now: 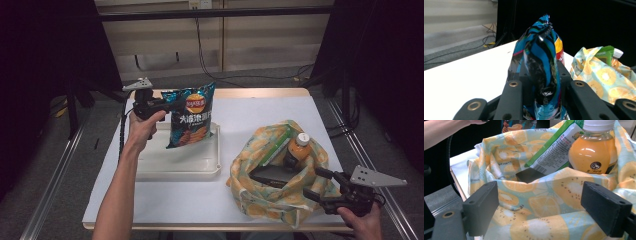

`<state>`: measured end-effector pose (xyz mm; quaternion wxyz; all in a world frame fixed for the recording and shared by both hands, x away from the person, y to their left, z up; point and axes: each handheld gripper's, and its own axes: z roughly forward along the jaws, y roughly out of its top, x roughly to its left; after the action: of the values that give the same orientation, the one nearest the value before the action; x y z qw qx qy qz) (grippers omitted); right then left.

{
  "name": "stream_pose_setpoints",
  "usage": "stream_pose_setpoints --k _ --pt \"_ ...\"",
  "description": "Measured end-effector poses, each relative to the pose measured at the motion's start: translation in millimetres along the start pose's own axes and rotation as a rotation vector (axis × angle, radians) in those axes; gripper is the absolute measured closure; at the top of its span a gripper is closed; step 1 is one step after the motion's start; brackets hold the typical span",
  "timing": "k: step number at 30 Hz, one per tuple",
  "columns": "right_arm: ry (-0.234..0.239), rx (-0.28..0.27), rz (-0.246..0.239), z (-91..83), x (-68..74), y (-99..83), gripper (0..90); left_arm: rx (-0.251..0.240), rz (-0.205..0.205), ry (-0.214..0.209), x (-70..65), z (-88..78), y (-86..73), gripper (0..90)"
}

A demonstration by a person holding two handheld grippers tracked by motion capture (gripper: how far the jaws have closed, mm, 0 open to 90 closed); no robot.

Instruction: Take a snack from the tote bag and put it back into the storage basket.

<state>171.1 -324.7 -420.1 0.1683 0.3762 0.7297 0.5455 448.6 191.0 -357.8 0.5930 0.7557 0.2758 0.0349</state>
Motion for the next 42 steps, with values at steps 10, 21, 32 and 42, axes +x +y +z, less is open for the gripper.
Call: stream_pose_setpoints --k 10,21,32,42 --pt "0.007 0.005 -0.003 0.9 0.0 -0.5 15.4 0.008 -0.017 0.003 9.9 18.2 -7.3 73.4" --pt "0.014 0.009 -0.005 3.0 0.1 -0.6 15.4 0.035 0.004 0.046 20.4 22.4 -13.0 71.1" --pt "0.017 0.014 -0.004 4.0 0.1 -0.7 16.1 0.042 0.002 0.126 29.1 23.7 -15.6 57.6" --pt "0.021 0.017 -0.013 4.5 0.2 -1.0 16.4 0.078 -0.058 0.164 35.4 26.2 -20.9 34.0"
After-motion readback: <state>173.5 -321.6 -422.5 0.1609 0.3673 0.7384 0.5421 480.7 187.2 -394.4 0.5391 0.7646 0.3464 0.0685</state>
